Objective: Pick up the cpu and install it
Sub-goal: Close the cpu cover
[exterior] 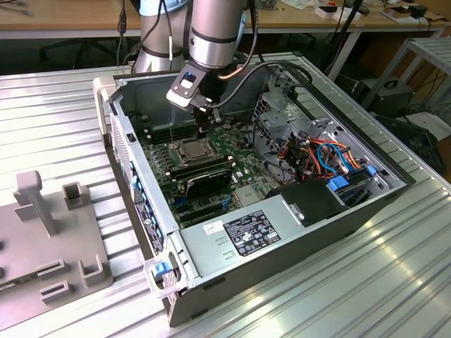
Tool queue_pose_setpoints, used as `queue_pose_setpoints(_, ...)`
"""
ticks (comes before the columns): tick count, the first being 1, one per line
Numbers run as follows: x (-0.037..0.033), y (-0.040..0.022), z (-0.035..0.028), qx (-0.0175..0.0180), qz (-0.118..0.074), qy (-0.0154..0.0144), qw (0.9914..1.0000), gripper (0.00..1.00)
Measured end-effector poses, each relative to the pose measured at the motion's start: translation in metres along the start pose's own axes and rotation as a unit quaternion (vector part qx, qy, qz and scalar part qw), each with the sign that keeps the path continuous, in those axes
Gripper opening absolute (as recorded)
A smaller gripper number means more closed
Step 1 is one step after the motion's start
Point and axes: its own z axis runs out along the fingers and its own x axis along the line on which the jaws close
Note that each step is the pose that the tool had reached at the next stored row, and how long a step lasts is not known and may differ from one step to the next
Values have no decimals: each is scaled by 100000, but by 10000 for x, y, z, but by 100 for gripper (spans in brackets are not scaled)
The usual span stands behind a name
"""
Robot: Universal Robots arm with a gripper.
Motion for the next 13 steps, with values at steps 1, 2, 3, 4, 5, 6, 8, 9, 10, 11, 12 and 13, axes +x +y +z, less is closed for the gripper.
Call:
queue_pose_setpoints(1,0,-16,1,2,-7,-1,100000,11)
queue_pose_setpoints(2,0,-32,2,2,-11,1,100000,11)
queue_pose_setpoints(3,1,-48,2,0,-10,2,100000,11)
queue_pose_setpoints(4,1,-63,3,2,-8,0,100000,11)
queue_pose_setpoints(5,1,-76,4,0,-6,2,100000,11)
queue_pose_setpoints(6,2,-86,4,1,-7,-1,100000,11)
queue_pose_setpoints(8,2,-98,4,2,-8,-5,100000,11)
queue_pose_setpoints(9,2,-101,4,1,-13,0,100000,11)
queue_pose_setpoints(10,2,-101,4,-2,-19,-4,100000,11)
queue_pose_setpoints(11,2,-102,4,-1,-16,-3,100000,11)
queue_pose_setpoints(12,2,-103,4,-1,-9,-2,100000,11)
queue_pose_setpoints(13,1,-103,4,3,-9,-4,100000,11)
